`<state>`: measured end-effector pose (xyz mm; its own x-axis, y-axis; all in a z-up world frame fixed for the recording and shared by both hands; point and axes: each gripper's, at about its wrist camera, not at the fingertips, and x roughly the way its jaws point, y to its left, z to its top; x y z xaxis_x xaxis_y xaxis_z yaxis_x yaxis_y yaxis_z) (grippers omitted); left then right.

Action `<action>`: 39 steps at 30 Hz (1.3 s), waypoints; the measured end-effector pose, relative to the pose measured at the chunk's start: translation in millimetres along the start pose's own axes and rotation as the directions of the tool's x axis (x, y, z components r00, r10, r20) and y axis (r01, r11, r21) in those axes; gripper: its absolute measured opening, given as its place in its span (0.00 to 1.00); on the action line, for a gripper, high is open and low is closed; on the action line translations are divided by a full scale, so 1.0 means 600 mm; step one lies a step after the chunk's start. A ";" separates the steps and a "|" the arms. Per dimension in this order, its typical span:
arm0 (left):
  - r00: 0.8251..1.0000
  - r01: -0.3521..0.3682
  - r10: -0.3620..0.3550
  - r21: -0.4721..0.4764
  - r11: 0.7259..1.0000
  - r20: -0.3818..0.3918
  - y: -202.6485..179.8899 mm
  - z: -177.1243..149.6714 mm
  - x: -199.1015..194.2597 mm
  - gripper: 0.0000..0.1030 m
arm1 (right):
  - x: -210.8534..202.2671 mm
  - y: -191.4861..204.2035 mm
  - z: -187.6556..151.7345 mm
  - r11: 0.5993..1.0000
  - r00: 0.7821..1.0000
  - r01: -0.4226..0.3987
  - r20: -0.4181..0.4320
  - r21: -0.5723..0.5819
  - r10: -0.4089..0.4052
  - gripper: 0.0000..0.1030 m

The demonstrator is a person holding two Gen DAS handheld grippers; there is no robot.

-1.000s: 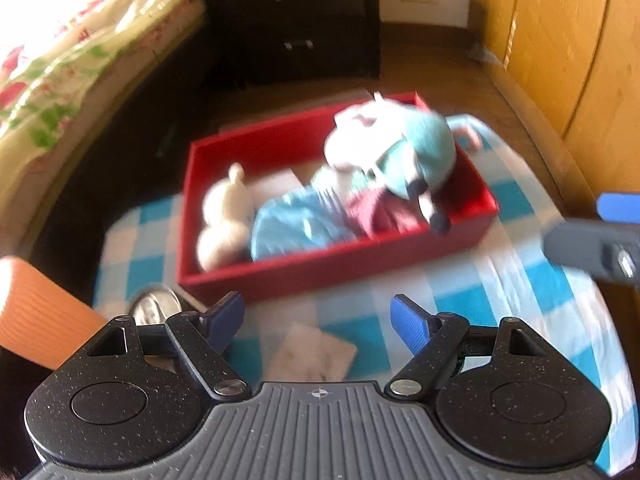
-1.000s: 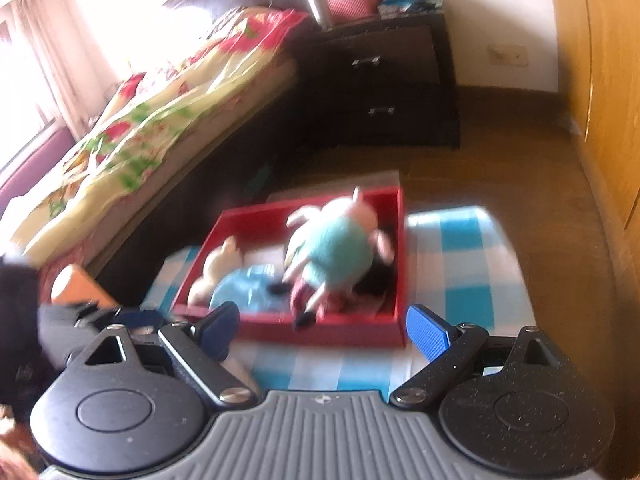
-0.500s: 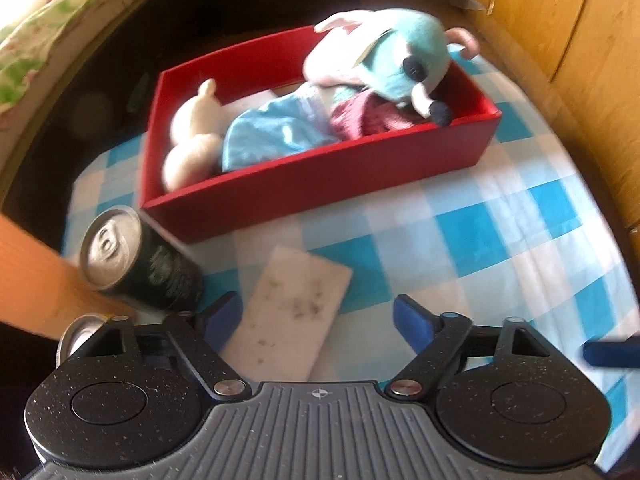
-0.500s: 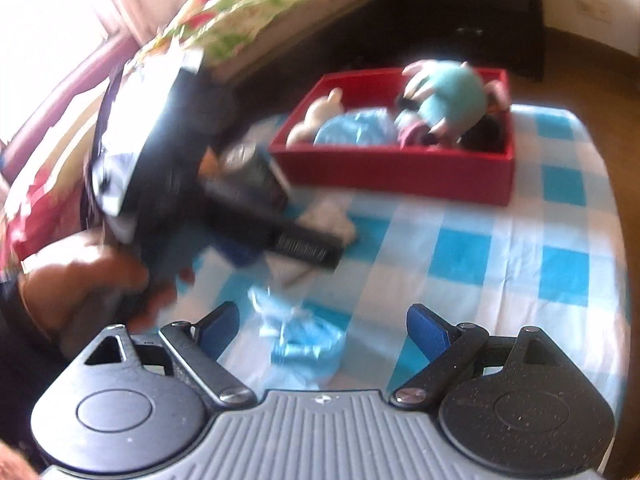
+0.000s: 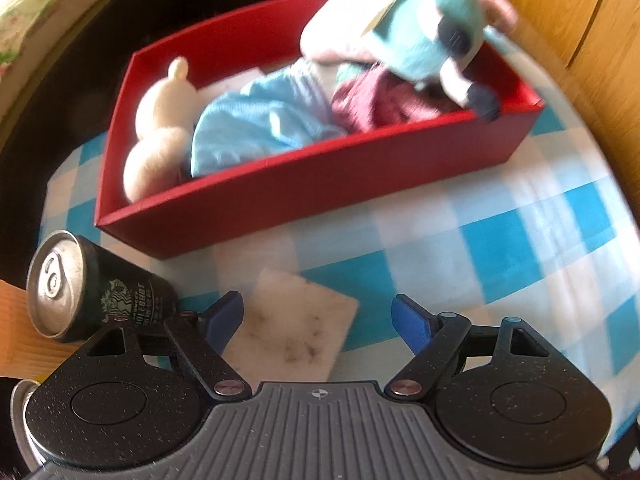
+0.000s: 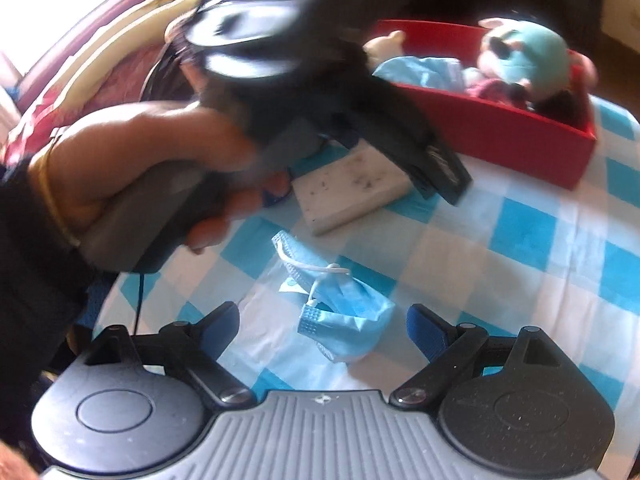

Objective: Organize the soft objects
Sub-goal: 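Grasp the white sponge block with the left tool while the right tool grasps the blue mask, then lift the sponge block with the left tool while the right tool lifts the blue mask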

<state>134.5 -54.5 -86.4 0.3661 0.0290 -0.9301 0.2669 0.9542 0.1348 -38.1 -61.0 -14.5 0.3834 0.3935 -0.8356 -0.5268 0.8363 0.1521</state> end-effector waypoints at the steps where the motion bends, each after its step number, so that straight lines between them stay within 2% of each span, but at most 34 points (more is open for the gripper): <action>1: 1.000 -0.006 0.006 0.002 1.000 -0.016 0.001 -0.002 0.009 0.77 | 0.005 0.004 0.000 1.000 1.000 -0.003 -0.001 -0.011 0.003 0.69; 3: 0.999 -0.042 0.043 0.014 0.999 -0.034 0.001 -0.011 0.018 0.79 | 0.015 0.011 0.000 0.999 1.000 -0.004 0.000 -0.036 0.004 0.69; 5: 0.998 0.010 -0.012 -0.049 0.999 -0.056 0.015 -0.018 0.018 0.72 | 0.028 0.016 -0.001 0.998 1.000 0.008 -0.011 -0.063 -0.009 0.69; 6: 0.996 0.049 -0.055 -0.078 0.996 -0.067 0.023 -0.022 0.017 0.62 | 0.034 0.016 -0.001 0.998 1.000 0.014 -0.016 -0.068 -0.015 0.68; 7: 0.994 0.076 -0.082 -0.090 0.993 -0.070 0.028 -0.025 0.014 0.61 | 0.041 0.015 -0.003 0.997 0.999 0.019 -0.024 -0.072 -0.021 0.68; 8: 0.995 0.069 -0.075 -0.083 0.994 -0.068 0.028 -0.029 0.012 0.53 | 0.048 0.012 -0.004 0.997 0.999 0.033 -0.037 -0.071 -0.036 0.68; 9: 0.994 0.080 -0.086 -0.087 0.993 -0.065 0.030 -0.032 0.009 0.43 | 0.052 0.010 -0.005 0.997 0.998 0.043 -0.042 -0.065 -0.046 0.63; 10: 0.992 0.100 -0.107 -0.106 0.989 -0.068 0.033 -0.035 0.007 0.41 | 0.055 0.004 -0.006 0.997 0.998 0.050 -0.048 -0.052 -0.052 0.59; 12: 0.991 0.105 -0.114 -0.115 0.988 -0.076 0.035 -0.040 0.004 0.24 | 0.056 -0.006 -0.005 0.999 0.997 0.048 -0.065 -0.008 -0.049 0.35; 15: 0.989 0.114 -0.124 -0.116 0.987 -0.083 0.035 -0.046 0.000 0.19 | 0.058 -0.017 -0.004 0.998 0.995 0.055 -0.090 0.032 -0.052 0.25; 20: 0.989 0.130 -0.138 -0.117 0.985 -0.061 0.034 -0.051 -0.020 0.19 | 0.046 -0.041 -0.004 0.993 0.994 0.031 -0.110 0.112 -0.018 0.17; 25: 0.989 0.147 -0.150 -0.135 0.980 -0.014 0.042 -0.042 -0.052 0.19 | 0.007 -0.067 0.000 0.984 0.997 0.022 -0.072 0.176 -0.010 0.15; 32: 0.983 0.178 -0.168 -0.174 0.969 0.069 0.068 -0.029 -0.102 0.19 | -0.072 -0.114 0.027 0.959 0.997 0.008 0.074 0.282 -0.030 0.15; 39: 0.976 0.196 -0.169 -0.217 0.956 0.138 0.076 -0.006 -0.130 0.20 | -0.123 -0.162 0.062 0.919 0.975 -0.007 0.206 0.394 -0.081 0.15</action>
<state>114.9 -12.4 -8.7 0.4354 -0.1737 -0.8833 0.1339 0.9828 -0.1273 12.9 -157.4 51.9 0.5728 0.3951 -0.7182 -0.1883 0.9161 0.3538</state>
